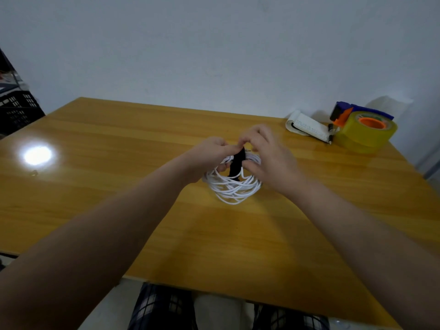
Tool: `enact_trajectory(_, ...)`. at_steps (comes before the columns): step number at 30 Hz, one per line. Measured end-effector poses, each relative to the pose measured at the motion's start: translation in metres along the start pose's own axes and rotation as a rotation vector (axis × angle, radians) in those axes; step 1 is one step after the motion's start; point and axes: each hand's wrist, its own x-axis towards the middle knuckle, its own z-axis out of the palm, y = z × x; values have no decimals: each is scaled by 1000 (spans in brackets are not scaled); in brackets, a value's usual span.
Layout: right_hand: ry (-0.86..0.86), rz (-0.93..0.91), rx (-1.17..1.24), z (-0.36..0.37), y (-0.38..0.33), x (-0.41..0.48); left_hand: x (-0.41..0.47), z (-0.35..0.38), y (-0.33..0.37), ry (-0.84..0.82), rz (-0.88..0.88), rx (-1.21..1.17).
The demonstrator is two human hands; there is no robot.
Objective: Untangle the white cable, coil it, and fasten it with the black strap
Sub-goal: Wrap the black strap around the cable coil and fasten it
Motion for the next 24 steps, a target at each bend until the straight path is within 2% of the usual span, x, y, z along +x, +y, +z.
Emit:
enact_trajectory(3, 85, -297, -158, -2, 9, -1, -2, -2, 2, -37, 6, 16)
enact_trajectory(5, 81, -373, -156, -2, 11, -1, -4, -3, 4, -73, 27, 32)
enact_trajectory(7, 28, -360, -102, -4, 9, -3, -5, -4, 3, -83, 47, 48)
enact_trajectory(9, -9, -264, -4, -4, 6, -7, -3, -3, -1, -58, 36, 70)
enact_trajectory(13, 26, 188, 433, -4, -1, -6, 7, 2, -8, 43, 79, 120)
enact_trajectory(15, 4, 295, 514, -4, 0, -1, 7, 2, -9, 31, 100, 109)
enact_trajectory(20, -6, 188, 383, -8, 0, 2, 4, -2, -8, -51, 68, -77)
enact_trajectory(22, -61, 12, 173, -12, 0, 3, 3, -5, -5, -85, -15, -144)
enact_trajectory(24, -186, -150, -22, -17, 2, 4, 0, -7, -2, -99, -81, -119)
